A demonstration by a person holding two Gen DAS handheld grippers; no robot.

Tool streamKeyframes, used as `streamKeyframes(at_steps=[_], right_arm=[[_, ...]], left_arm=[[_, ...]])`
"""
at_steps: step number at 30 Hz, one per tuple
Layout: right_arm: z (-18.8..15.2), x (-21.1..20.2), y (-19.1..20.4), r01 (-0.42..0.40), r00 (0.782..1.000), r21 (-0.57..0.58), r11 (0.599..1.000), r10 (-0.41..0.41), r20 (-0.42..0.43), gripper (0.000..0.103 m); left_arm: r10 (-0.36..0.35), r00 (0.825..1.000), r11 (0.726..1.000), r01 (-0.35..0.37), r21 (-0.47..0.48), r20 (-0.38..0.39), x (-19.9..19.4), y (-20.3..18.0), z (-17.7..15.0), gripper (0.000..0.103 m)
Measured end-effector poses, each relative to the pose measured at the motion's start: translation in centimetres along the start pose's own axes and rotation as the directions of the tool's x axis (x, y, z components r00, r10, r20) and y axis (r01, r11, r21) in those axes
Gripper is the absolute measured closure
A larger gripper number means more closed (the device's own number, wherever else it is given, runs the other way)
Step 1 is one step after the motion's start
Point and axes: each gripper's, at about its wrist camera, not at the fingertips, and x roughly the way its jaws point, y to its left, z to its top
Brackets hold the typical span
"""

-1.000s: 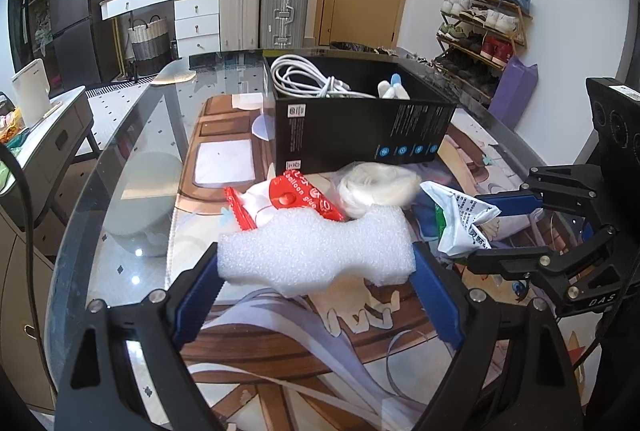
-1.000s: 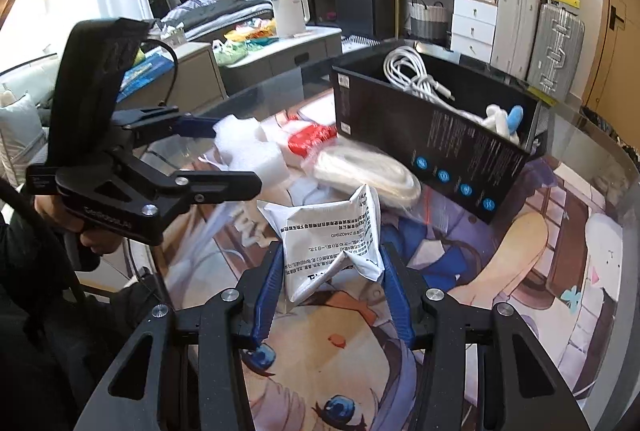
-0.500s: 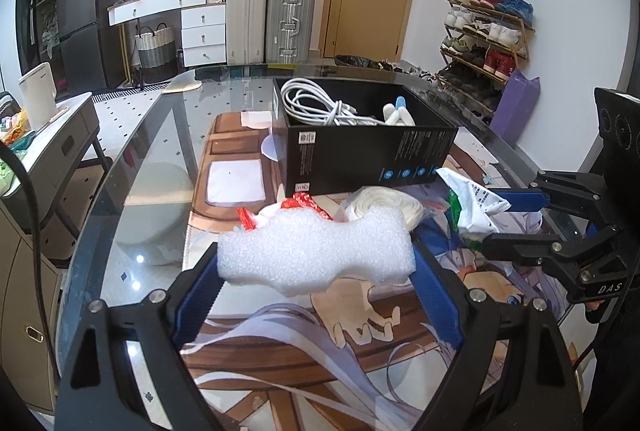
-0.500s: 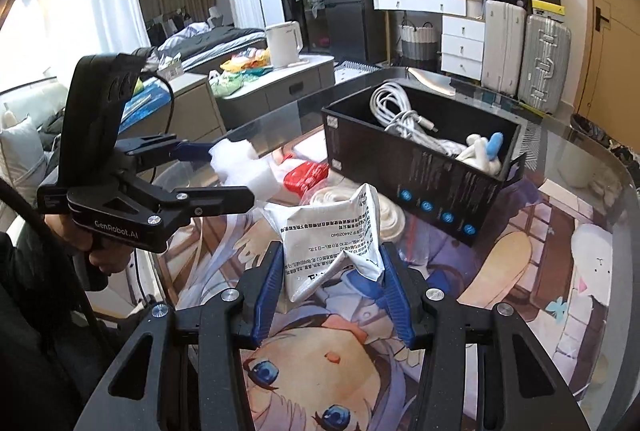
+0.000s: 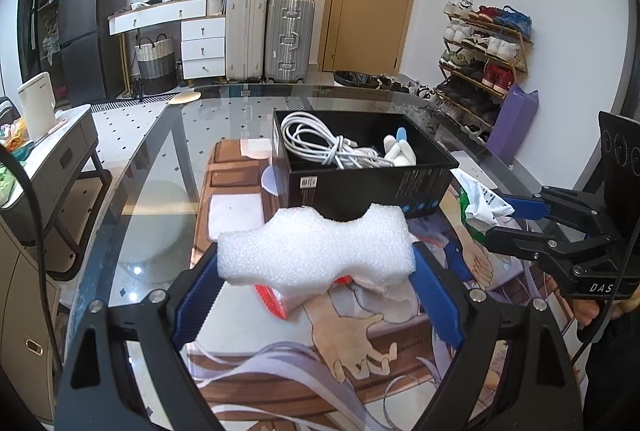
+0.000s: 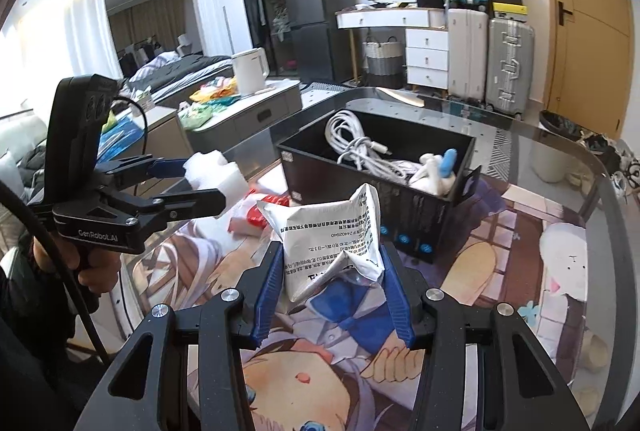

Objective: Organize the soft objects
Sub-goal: 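Lift foam block toward black box with left tool while right tool carries packet over box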

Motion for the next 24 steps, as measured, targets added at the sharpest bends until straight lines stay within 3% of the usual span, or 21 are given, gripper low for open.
streamKeyframes(at_steps=[11,24], right_arm=[[1.2,-0.4,-1.6,0.080,0.996,0.075,0.994,-0.083,0.032,0.055],[3.7,0.5,-2.3,0.158,0.986,0.086,0.984,-0.161,0.030,0.055]], left_arm=[[-0.003,1.000,1.000,0.002,0.015,0.028,0.6,-0.1,2.0,0.014],[-0.030,0.998,0.998,0.027,0.055,0.054,1.7,-1.1,4.8,0.014]])
